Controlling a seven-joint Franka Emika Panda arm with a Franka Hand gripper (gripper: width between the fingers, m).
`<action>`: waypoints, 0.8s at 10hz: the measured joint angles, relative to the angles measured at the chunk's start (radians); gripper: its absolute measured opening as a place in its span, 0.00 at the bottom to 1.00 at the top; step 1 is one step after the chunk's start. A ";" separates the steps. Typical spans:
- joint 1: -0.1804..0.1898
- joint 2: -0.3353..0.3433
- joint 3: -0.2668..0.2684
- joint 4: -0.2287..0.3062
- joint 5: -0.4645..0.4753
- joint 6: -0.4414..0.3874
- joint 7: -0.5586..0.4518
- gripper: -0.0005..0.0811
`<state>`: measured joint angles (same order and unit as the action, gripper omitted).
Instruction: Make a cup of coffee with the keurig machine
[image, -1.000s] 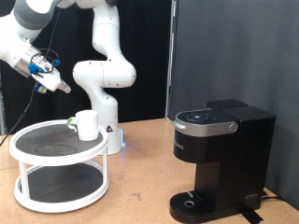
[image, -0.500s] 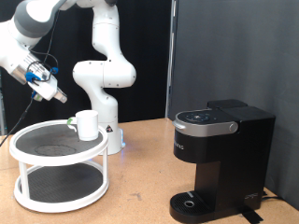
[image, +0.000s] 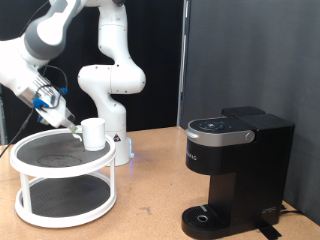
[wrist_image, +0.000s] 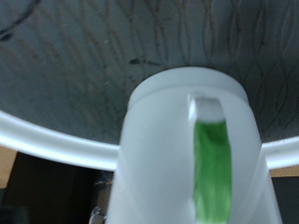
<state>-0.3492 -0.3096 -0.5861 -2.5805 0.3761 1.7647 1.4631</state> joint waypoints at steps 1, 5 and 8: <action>0.002 0.007 0.007 -0.015 0.000 0.014 -0.010 0.74; 0.004 0.014 0.017 -0.049 0.001 0.029 -0.038 0.90; 0.004 0.014 0.020 -0.054 0.002 0.032 -0.041 0.91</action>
<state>-0.3451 -0.2954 -0.5663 -2.6345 0.3777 1.7972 1.4221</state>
